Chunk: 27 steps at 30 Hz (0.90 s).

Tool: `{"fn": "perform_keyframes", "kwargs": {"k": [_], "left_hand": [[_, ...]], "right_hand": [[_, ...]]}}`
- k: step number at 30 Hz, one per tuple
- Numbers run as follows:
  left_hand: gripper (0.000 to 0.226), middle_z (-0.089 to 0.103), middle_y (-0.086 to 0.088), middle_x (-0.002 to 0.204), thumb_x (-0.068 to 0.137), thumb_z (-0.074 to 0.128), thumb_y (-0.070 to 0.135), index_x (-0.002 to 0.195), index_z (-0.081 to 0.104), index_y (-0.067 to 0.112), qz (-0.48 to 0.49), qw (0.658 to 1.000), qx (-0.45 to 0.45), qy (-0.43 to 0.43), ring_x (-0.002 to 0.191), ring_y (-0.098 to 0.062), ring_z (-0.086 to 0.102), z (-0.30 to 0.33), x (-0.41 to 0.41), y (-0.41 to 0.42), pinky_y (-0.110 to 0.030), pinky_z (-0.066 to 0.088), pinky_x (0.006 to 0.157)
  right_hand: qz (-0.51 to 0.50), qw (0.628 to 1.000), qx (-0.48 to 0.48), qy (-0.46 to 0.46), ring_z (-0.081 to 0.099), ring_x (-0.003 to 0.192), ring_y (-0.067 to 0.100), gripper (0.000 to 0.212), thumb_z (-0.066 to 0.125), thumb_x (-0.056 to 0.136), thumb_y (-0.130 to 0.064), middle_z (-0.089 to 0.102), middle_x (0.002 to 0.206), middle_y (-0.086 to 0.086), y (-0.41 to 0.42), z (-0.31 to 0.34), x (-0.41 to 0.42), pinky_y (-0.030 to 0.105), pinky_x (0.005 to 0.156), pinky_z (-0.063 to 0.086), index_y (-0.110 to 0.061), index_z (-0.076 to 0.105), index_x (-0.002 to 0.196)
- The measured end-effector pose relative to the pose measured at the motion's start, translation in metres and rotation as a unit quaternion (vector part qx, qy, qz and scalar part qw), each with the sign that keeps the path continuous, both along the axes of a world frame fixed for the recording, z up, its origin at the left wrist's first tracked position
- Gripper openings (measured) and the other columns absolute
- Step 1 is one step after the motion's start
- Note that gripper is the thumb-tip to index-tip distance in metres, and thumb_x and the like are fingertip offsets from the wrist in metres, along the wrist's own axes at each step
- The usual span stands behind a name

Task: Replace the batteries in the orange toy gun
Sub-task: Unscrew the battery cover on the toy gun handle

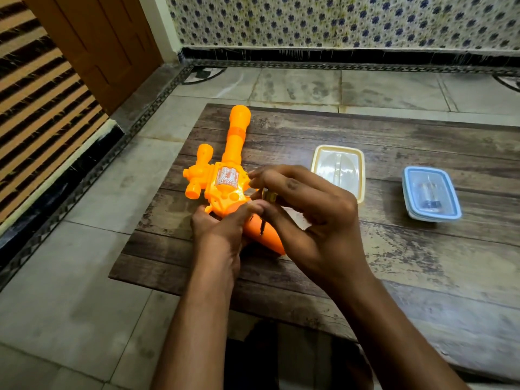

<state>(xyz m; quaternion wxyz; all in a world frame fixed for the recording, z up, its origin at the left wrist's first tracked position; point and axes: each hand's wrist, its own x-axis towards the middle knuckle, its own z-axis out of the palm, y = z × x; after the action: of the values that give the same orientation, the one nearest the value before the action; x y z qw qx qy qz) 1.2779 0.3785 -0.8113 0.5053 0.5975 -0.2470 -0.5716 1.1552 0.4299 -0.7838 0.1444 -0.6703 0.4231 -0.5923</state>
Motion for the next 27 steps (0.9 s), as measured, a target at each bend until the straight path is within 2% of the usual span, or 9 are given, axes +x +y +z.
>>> {"fn": "perform_keyframes", "kwargs": {"k": [3,5,9,12,15,18,22,25,27], "left_hand": [[0.053,0.068,-0.034,0.113,0.079,0.072,-0.013,0.129,0.056,-0.008,0.003,1.000,0.002,0.001,0.073,-0.023,0.068,-0.0002,-0.0002,0.0000,-0.038,0.059,0.061],[0.058,0.065,-0.035,0.121,0.078,0.075,-0.010,0.132,0.055,-0.007,0.007,1.000,-0.005,0.006,0.078,-0.026,0.067,0.0018,-0.0011,0.0016,-0.047,0.061,0.070],[0.058,0.068,-0.031,0.120,0.079,0.079,-0.006,0.132,0.057,-0.005,0.007,1.000,-0.009,0.001,0.087,-0.032,0.070,-0.0006,-0.0008,0.0001,-0.050,0.063,0.073],[0.057,0.069,-0.031,0.119,0.078,0.079,-0.006,0.131,0.057,-0.004,0.003,1.000,-0.005,0.003,0.089,-0.032,0.071,-0.0014,0.0000,-0.0005,-0.054,0.062,0.076],[0.060,0.070,-0.026,0.119,0.077,0.081,-0.006,0.131,0.058,-0.001,0.004,1.000,-0.009,0.007,0.103,-0.039,0.072,0.0004,-0.0003,0.0016,-0.064,0.059,0.084],[0.067,0.070,-0.027,0.119,0.071,0.085,-0.001,0.132,0.058,-0.001,0.004,1.000,-0.003,0.001,0.101,-0.039,0.072,0.0017,0.0002,0.0022,-0.059,0.061,0.080],[0.061,0.069,-0.029,0.118,0.076,0.077,-0.008,0.133,0.056,-0.003,0.003,1.000,0.002,-0.009,0.085,-0.030,0.069,0.0002,-0.0002,0.0006,-0.038,0.059,0.063],[0.062,0.069,-0.027,0.120,0.076,0.078,-0.007,0.133,0.056,-0.002,0.006,1.000,-0.003,0.000,0.094,-0.035,0.071,0.0005,-0.0003,0.0015,-0.052,0.062,0.075],[0.063,0.070,-0.026,0.119,0.075,0.082,-0.003,0.133,0.057,0.000,0.006,1.000,0.000,-0.008,0.098,-0.037,0.072,0.0000,0.0004,0.0012,-0.057,0.062,0.079]], "right_hand": [[-0.035,0.999,-0.012,0.003,0.070,0.089,0.021,0.022,0.077,0.087,0.008,0.063,0.097,0.020,-0.0018,-0.0012,0.0008,0.026,0.078,0.057,0.003,0.076,0.108],[-0.029,0.999,-0.017,0.001,0.073,0.091,0.019,0.027,0.071,0.088,0.014,0.067,0.099,0.019,-0.0019,-0.0013,-0.0002,0.030,0.078,0.059,0.003,0.075,0.112],[0.010,1.000,-0.005,0.000,0.072,0.103,0.022,0.032,0.063,0.089,0.018,0.073,0.108,0.014,-0.0004,-0.0016,-0.0043,0.040,0.082,0.059,0.006,0.072,0.117],[-0.020,1.000,-0.005,0.000,0.070,0.095,0.025,0.023,0.073,0.089,0.007,0.065,0.103,0.016,-0.0009,-0.0025,-0.0035,0.036,0.079,0.057,0.002,0.075,0.111],[-0.031,0.999,-0.003,-0.009,0.072,0.096,0.021,0.029,0.068,0.090,0.013,0.067,0.104,0.016,-0.0016,-0.0032,-0.0019,0.031,0.080,0.058,0.002,0.074,0.117],[-0.008,1.000,0.002,-0.012,0.071,0.105,0.020,0.033,0.062,0.091,0.018,0.072,0.109,0.013,0.0009,-0.0014,-0.0009,0.037,0.082,0.059,0.005,0.071,0.120],[-0.035,0.999,-0.011,0.008,0.068,0.099,0.024,0.024,0.073,0.089,0.008,0.065,0.104,0.016,0.0002,-0.0003,0.0034,0.035,0.081,0.056,0.002,0.075,0.112],[-0.044,0.999,-0.015,0.010,0.068,0.092,0.021,0.031,0.070,0.088,0.015,0.066,0.099,0.016,-0.0006,-0.0016,0.0036,0.026,0.078,0.056,0.003,0.074,0.116],[-0.040,0.999,-0.014,0.015,0.070,0.098,0.017,0.033,0.066,0.089,0.017,0.070,0.103,0.012,0.0007,-0.0011,0.0023,0.029,0.080,0.057,0.003,0.073,0.118]]}}
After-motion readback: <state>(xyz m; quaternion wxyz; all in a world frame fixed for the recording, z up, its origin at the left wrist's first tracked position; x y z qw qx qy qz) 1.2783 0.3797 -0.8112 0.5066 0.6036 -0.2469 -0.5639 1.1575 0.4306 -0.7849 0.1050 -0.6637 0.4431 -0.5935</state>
